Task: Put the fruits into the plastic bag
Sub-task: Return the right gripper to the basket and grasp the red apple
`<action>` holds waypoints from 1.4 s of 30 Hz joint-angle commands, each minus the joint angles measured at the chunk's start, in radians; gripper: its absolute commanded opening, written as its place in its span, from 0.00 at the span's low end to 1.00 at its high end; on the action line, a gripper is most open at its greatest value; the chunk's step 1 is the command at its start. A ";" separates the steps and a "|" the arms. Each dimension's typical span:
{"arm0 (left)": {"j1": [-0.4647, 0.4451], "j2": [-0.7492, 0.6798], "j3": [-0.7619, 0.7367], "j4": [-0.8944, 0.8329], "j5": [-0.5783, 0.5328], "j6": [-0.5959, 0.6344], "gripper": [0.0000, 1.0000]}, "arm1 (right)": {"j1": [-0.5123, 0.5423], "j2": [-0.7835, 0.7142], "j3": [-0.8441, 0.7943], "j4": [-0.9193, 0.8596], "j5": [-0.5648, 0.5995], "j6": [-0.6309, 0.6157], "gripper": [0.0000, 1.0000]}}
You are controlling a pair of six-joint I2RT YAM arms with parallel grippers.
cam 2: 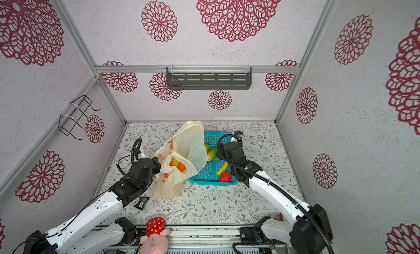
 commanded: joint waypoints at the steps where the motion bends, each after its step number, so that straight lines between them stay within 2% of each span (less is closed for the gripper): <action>1: -0.008 -0.001 0.001 0.003 -0.023 -0.010 0.00 | -0.004 0.094 0.069 -0.248 -0.058 0.004 0.78; 8: -0.006 -0.005 -0.005 0.002 -0.029 -0.008 0.00 | -0.002 0.224 0.134 -0.433 -0.085 -0.068 0.79; 12: -0.006 -0.007 -0.009 0.002 -0.030 -0.012 0.00 | -0.002 0.271 0.148 -0.477 -0.107 -0.095 0.80; 17: -0.006 -0.008 -0.010 0.000 -0.035 -0.012 0.00 | -0.002 0.349 0.161 -0.494 -0.184 -0.115 0.80; 27: -0.006 -0.003 -0.005 -0.004 -0.041 0.000 0.00 | 0.002 0.447 0.142 -0.461 -0.269 -0.126 0.78; 31: -0.006 0.004 0.003 -0.005 -0.042 0.007 0.00 | 0.008 0.455 0.140 -0.441 -0.282 -0.123 0.68; 35: -0.006 0.012 0.007 -0.007 -0.042 0.008 0.00 | 0.010 0.427 0.154 -0.428 -0.271 -0.124 0.47; 37: -0.006 0.017 0.010 -0.005 -0.042 0.012 0.00 | 0.010 0.410 0.168 -0.426 -0.262 -0.123 0.40; 42: -0.004 0.034 0.026 -0.007 -0.037 0.021 0.00 | 0.010 0.343 0.216 -0.409 -0.259 -0.118 0.39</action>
